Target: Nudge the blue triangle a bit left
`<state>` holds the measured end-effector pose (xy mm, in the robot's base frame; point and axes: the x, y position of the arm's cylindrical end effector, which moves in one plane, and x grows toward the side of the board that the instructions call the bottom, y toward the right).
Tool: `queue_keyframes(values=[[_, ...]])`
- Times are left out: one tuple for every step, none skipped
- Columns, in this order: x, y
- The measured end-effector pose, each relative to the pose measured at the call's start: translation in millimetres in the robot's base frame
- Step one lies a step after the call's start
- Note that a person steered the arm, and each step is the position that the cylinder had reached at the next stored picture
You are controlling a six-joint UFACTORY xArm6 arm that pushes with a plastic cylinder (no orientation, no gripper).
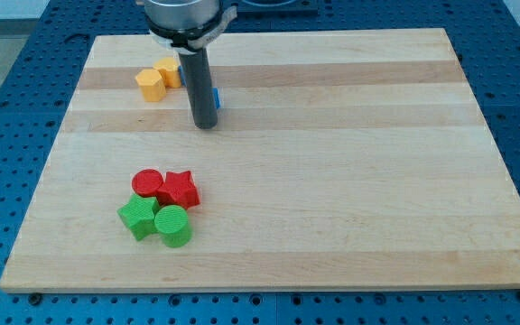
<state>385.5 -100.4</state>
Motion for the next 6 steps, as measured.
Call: queue_keyframes(values=[[-16,-2],[-17,-2],[-8,8],[-8,25],[-21,36],[-46,36]])
